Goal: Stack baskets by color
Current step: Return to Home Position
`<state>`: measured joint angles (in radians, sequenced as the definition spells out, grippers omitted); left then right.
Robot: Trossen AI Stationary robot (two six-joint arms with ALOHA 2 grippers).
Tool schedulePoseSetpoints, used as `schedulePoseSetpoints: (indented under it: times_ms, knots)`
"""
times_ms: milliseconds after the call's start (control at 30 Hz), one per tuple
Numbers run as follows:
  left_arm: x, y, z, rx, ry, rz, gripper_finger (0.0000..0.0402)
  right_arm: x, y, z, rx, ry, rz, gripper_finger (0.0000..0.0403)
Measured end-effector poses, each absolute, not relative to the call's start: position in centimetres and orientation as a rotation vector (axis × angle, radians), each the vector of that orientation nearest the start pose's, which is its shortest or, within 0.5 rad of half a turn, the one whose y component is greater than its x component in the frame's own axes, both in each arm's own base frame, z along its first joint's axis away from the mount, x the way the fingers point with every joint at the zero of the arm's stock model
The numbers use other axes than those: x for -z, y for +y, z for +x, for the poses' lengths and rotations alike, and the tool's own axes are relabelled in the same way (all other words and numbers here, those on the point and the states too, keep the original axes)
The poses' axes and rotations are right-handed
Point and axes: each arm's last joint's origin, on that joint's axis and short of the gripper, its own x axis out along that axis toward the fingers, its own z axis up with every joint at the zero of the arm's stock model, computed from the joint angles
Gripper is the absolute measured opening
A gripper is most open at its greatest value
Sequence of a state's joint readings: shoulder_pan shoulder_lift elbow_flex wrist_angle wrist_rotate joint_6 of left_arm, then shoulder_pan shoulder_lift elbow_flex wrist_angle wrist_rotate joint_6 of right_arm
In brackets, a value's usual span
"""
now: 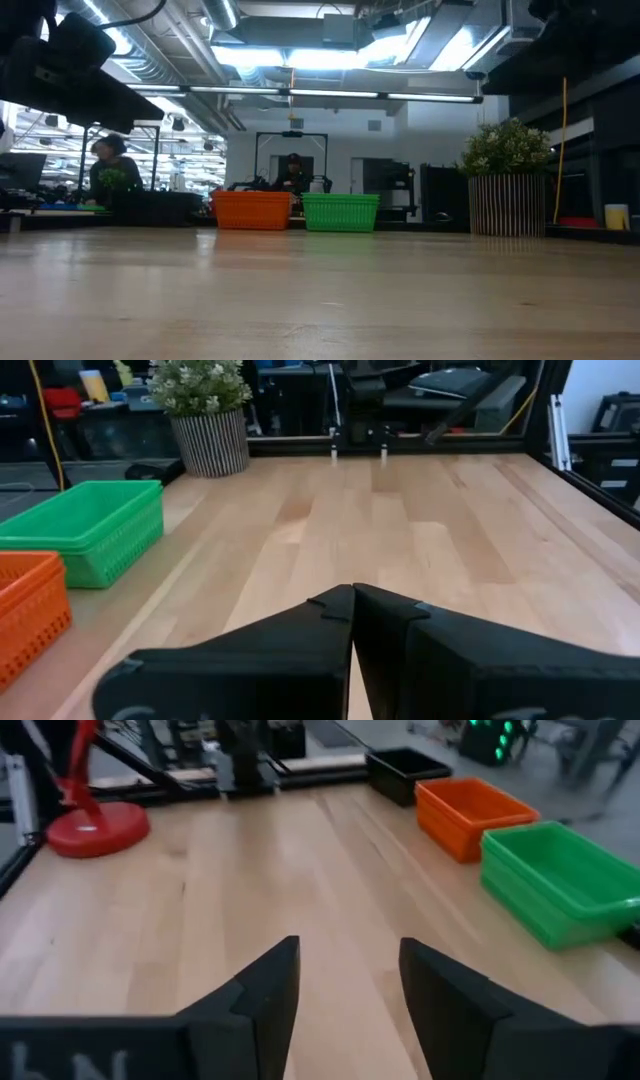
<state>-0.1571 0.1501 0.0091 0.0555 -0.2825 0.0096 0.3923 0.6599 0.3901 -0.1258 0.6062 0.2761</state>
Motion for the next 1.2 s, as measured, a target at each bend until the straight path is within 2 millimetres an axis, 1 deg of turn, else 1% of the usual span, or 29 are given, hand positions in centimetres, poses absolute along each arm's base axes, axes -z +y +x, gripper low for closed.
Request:
schedulePoseSetpoints:
  times_ms: [67,233,300,500,700,933,1133,1200]
  knots:
    - [-16.0,-0.8,10.5,-0.127,0.085,0.028,0.0000,-21.9,4.0,14.0,0.227,0.286,0.064,0.0174]
    - [-16.0,-0.8,10.5,-0.144,0.084,0.030,0.0000,-20.9,4.1,13.1,0.046,0.217,-0.016,0.0174]
    - [-16.0,-0.8,10.5,-0.144,0.084,0.030,0.0000,-20.3,4.1,12.8,0.002,0.168,-0.022,0.0174]
    - [-16.0,-0.8,10.5,-0.147,0.084,0.030,0.0000,-18.5,3.5,12.0,0.015,0.056,-0.010,0.0174]
    - [-16.0,-0.8,10.5,-0.147,0.085,0.030,0.0000,-16.1,3.1,11.5,-0.025,0.070,0.002,0.0174]
    - [-16.0,-0.8,10.5,-0.148,0.085,0.031,0.0000,-15.8,3.1,11.4,-0.041,0.101,0.015,0.0174]
    - [-16.0,-0.8,10.5,-0.148,0.085,0.031,0.0000,-15.8,3.7,11.2,-0.269,0.109,-0.009,0.0174]
    - [-16.0,-0.8,10.5,-0.148,0.085,0.031,0.0000,-15.9,3.7,11.1,-0.293,0.085,-0.051,0.0174]
